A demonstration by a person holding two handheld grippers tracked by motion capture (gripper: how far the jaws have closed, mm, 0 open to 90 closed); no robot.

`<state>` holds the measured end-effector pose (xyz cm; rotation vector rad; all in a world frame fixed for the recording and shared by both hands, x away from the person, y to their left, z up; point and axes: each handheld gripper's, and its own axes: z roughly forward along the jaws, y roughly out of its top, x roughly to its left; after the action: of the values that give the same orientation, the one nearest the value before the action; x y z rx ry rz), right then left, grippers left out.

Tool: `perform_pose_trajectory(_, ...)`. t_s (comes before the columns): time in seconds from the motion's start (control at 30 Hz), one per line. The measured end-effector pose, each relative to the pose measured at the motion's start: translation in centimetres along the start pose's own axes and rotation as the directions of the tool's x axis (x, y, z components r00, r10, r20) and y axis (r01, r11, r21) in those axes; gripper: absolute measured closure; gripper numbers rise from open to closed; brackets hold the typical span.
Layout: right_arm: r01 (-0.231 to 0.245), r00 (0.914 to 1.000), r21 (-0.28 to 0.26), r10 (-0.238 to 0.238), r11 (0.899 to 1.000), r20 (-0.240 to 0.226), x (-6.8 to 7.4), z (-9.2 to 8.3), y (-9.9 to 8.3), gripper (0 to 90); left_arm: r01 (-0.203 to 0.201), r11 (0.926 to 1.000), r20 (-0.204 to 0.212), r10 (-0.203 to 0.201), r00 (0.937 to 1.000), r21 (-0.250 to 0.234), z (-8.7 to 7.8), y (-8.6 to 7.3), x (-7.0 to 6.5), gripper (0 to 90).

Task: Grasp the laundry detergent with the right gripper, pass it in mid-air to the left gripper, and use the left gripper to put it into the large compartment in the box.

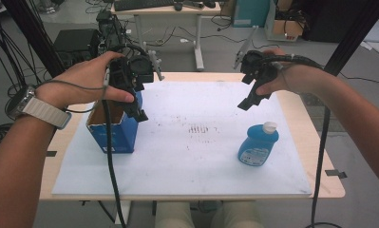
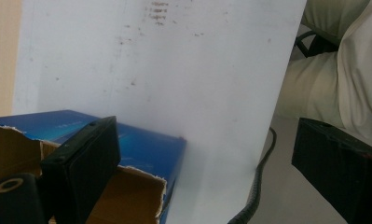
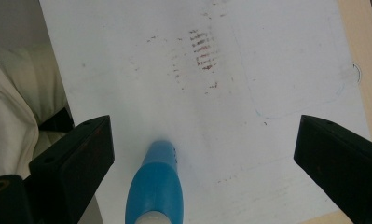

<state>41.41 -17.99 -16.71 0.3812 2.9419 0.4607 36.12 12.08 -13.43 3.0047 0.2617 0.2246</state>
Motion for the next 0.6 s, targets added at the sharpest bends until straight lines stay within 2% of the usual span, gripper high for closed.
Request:
perform_pose_trajectory(0.37,0.006,0.9997,-0.02,-0.006,1.0,-0.022,0.4,-0.9,-0.7,5.2,0.001,1.0,-0.003,-0.001,1.0,-0.005,0.0,-0.1,0.1,8.2)
perform_pose_trajectory(0.6,-0.01,0.9997,-0.027,0.01,1.0,-0.024,0.6,-1.6,-1.7,5.1,0.004,1.0,-0.004,-0.004,1.0,-0.007,0.2,-0.2,0.0,8.2)
